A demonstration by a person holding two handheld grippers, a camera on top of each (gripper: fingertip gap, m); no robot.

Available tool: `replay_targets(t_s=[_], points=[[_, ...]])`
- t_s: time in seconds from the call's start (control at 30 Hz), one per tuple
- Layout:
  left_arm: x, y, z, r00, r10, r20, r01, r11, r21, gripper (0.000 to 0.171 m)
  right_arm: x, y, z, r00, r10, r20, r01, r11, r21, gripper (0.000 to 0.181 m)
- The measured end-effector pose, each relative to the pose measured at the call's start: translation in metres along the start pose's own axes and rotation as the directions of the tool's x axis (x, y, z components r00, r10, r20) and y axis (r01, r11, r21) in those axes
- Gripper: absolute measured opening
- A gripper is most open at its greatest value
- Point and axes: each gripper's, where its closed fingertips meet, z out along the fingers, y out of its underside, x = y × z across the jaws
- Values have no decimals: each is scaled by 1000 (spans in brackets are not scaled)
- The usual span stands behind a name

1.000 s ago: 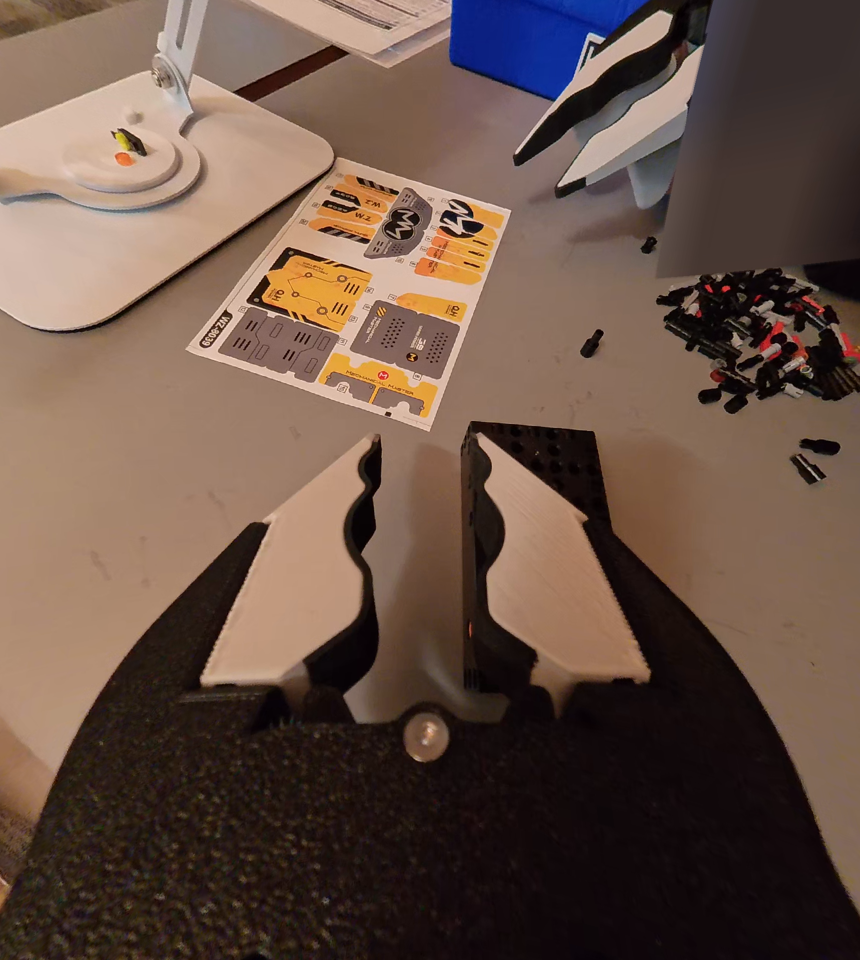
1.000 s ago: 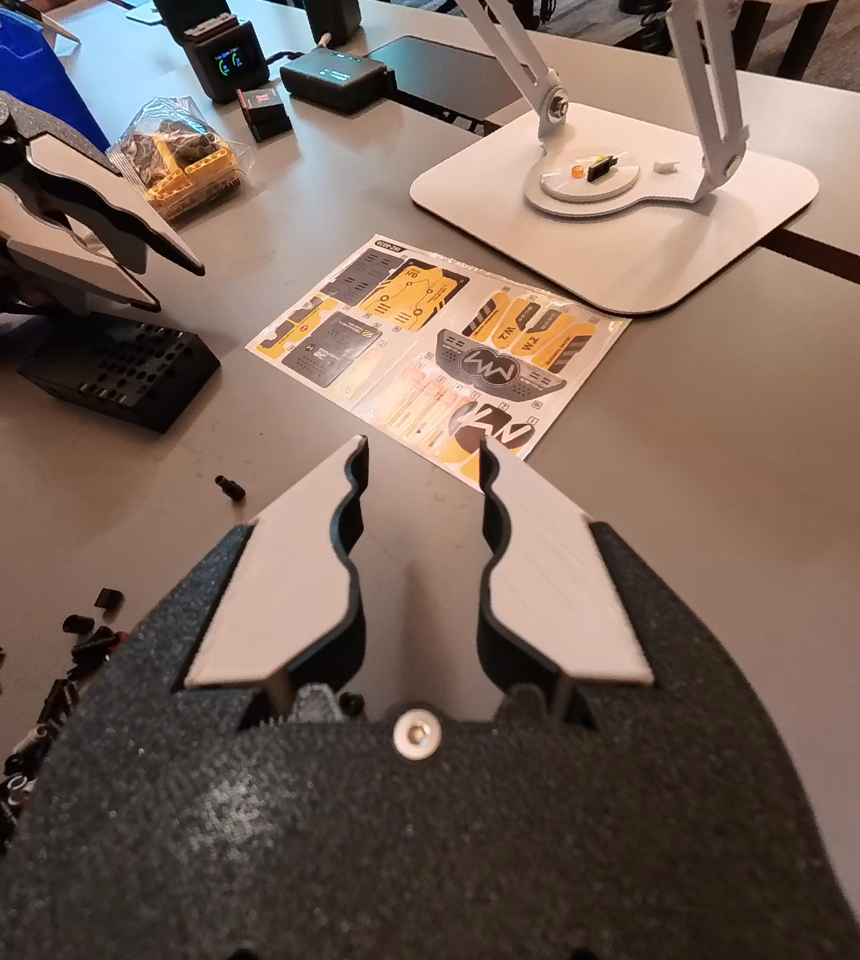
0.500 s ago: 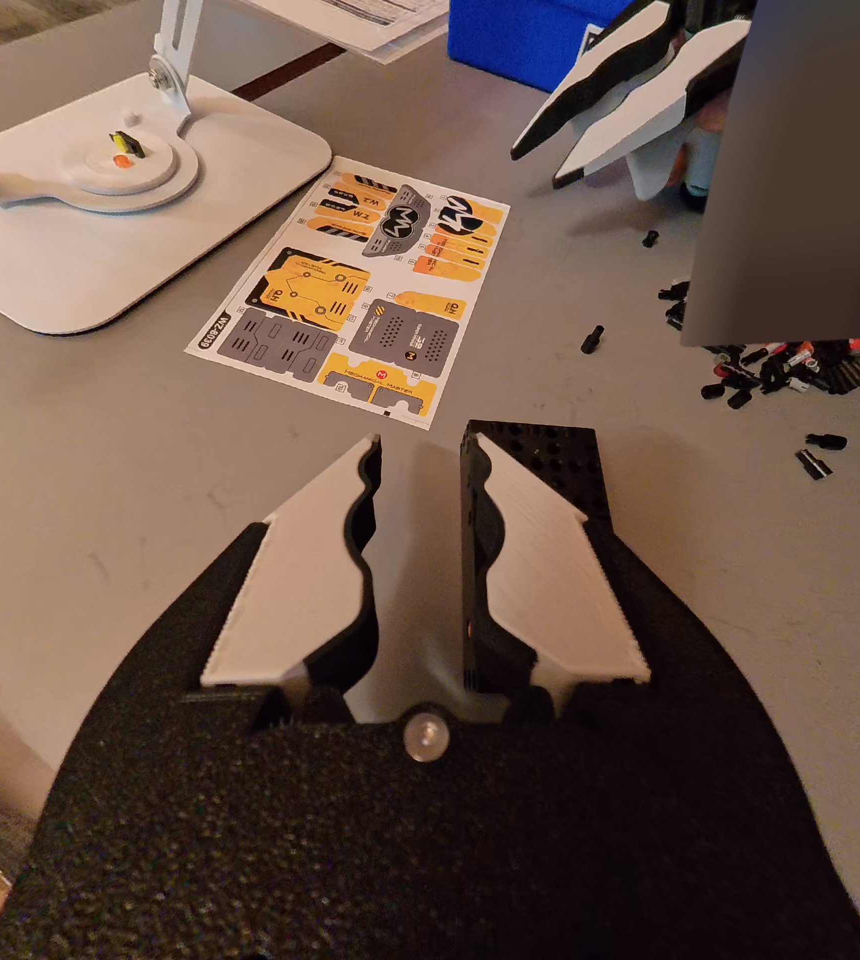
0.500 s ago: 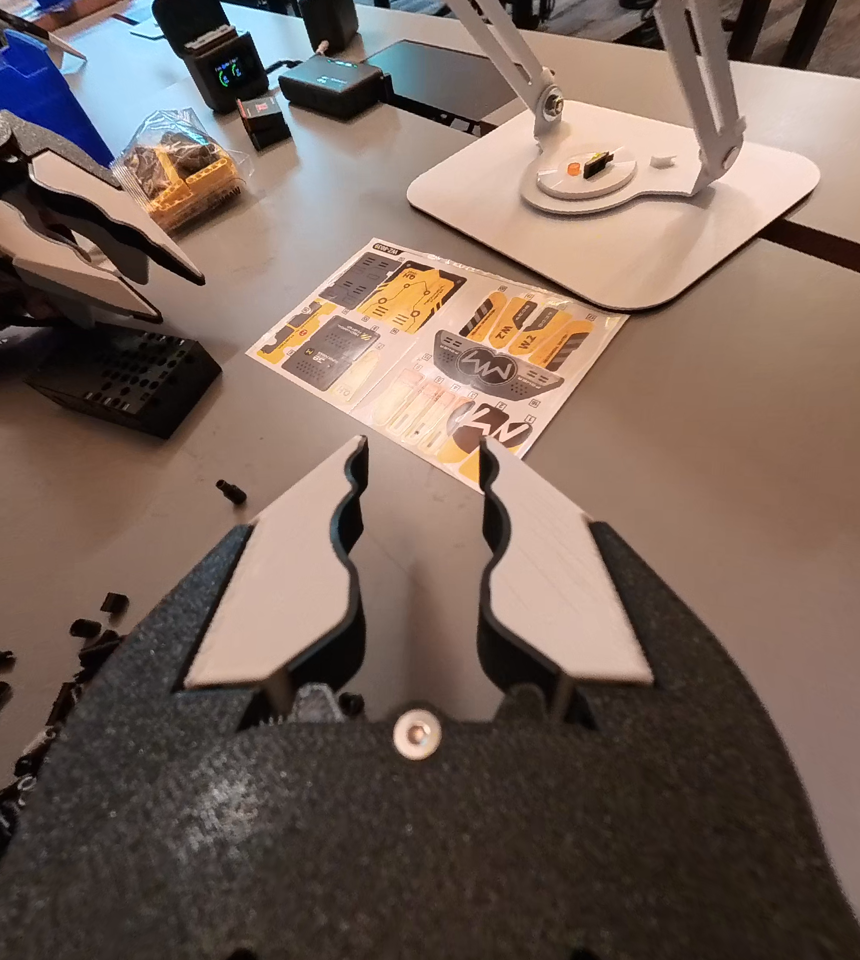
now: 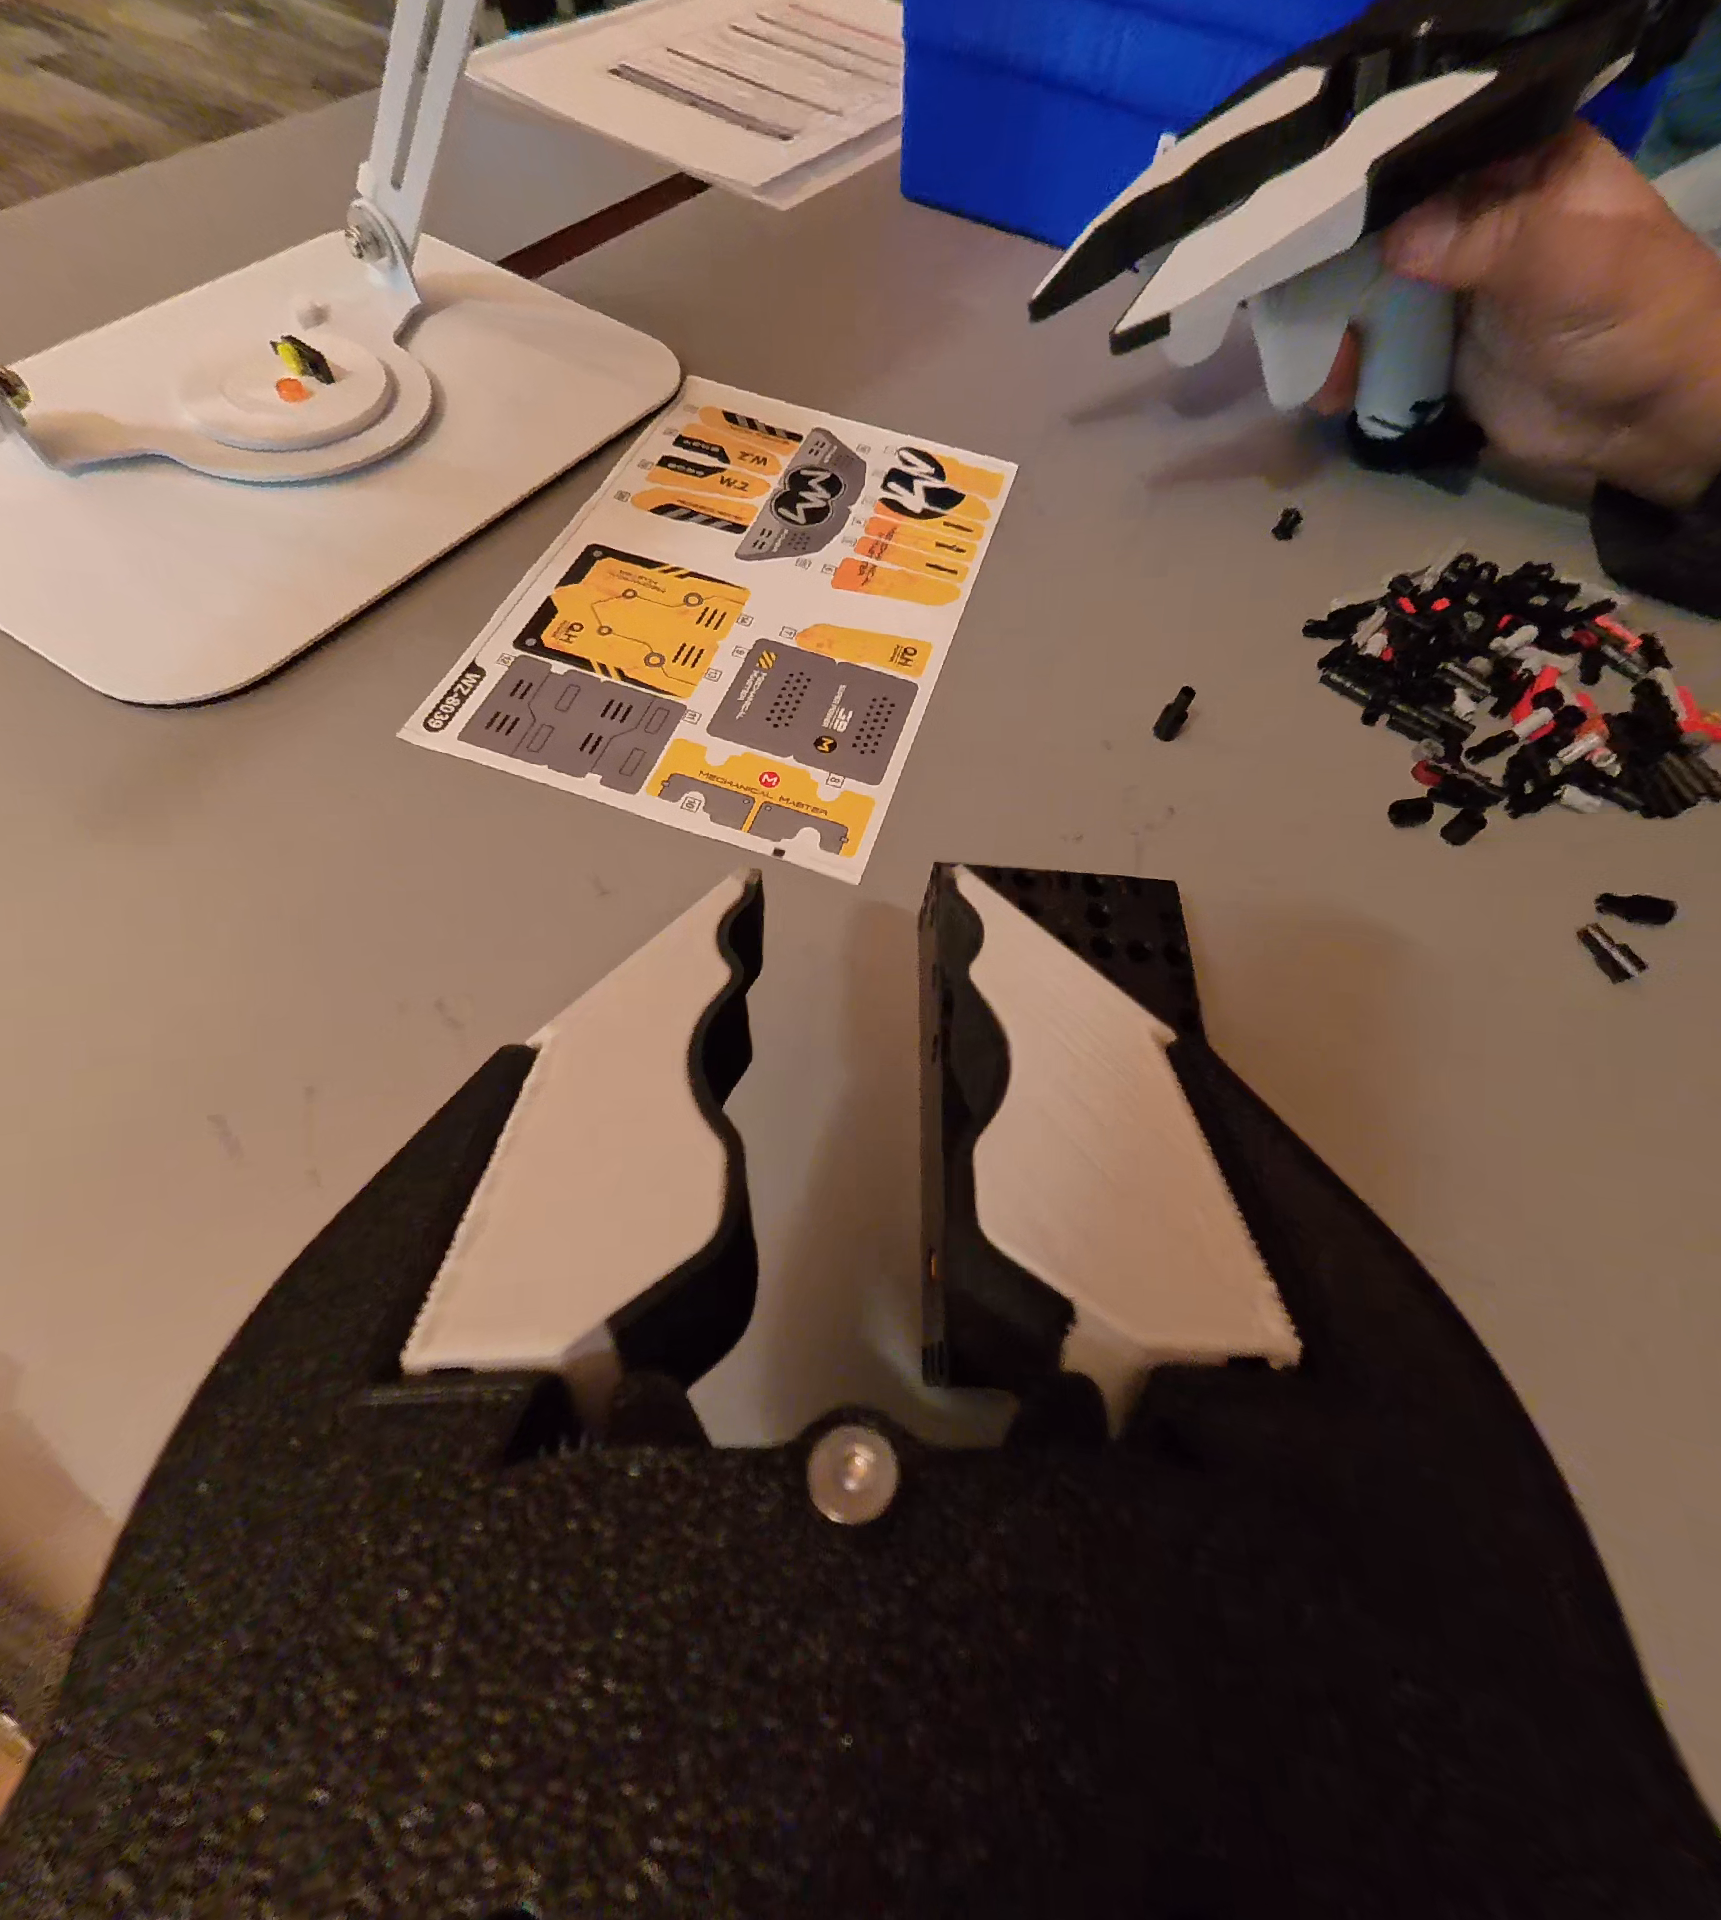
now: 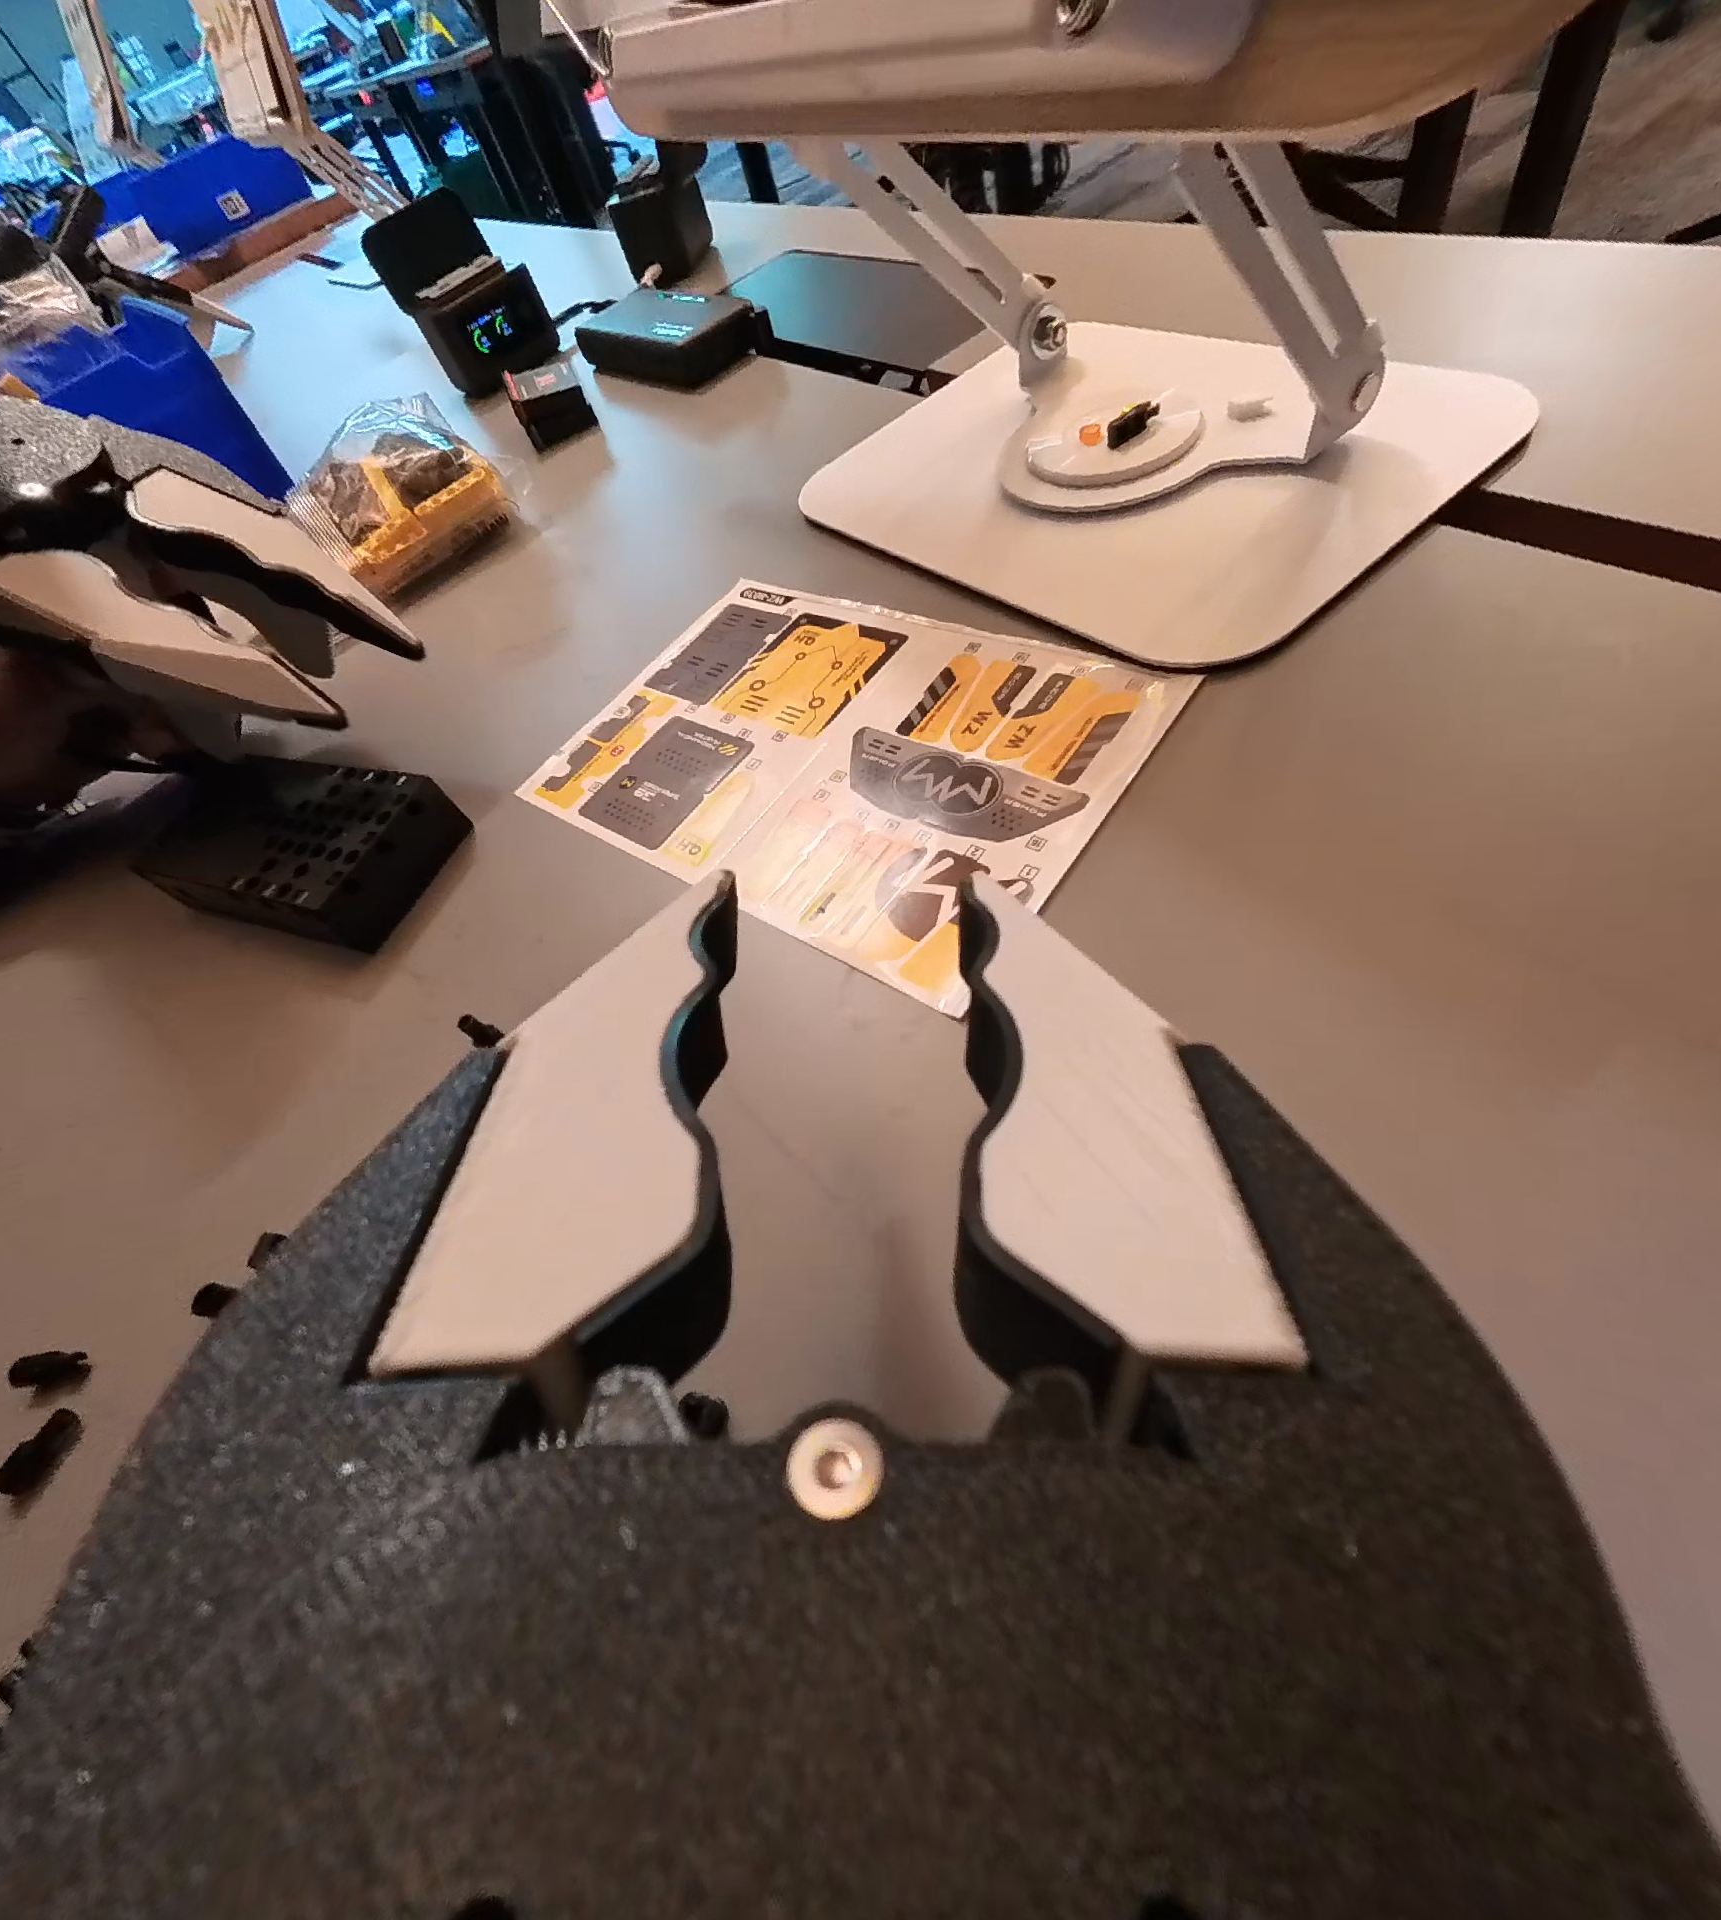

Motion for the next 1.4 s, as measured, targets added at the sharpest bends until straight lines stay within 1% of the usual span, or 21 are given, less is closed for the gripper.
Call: replay_targets(t_s=[0.13, 0.3, 0.53, 0.9, 1.07, 1.17, 1.3, 1.4], points=[[2, -6, -2, 999, -28, -28, 30, 999, 38, 33, -1, 1, 1, 1000, -16, -9, 16, 1000, -12, 43], [-1, -9, -6, 999, -46, -27, 48, 997, 63, 33, -2, 5, 4, 999, -49, -22, 48, 998, -44, 43], [-5, -13, -10, 995, -88, -46, 93, 991, 97, 33, -2, 5, 4, 999, -36, -16, 35, 999, -42, 43], [-4, -12, -10, 996, -82, -43, 86, 992, 88, 33, -2, 6, 5, 999, -38, -17, 37, 998, -50, 43], [-7, -7, -8, 1000, -31, 2, 31, 998, 52, 33, -2, 8, 7, 999, -40, -19, 39, 997, -65, 43], [-8, -8, -10, 999, -34, 12, 34, 998, 53, 33, -2, 8, 7, 1000, -21, -11, 20, 998, -64, 43], [-23, -6, -16, 994, -5, 111, 1, 999, 39, 33, 0, 4, 4, 999, 35, 5, -34, 999, -27, 43], [-25, -10, -21, 990, 10, 140, -19, 998, 57, 33, 3, 0, 0, 997, 71, 10, -71, 997, 8, 43]])
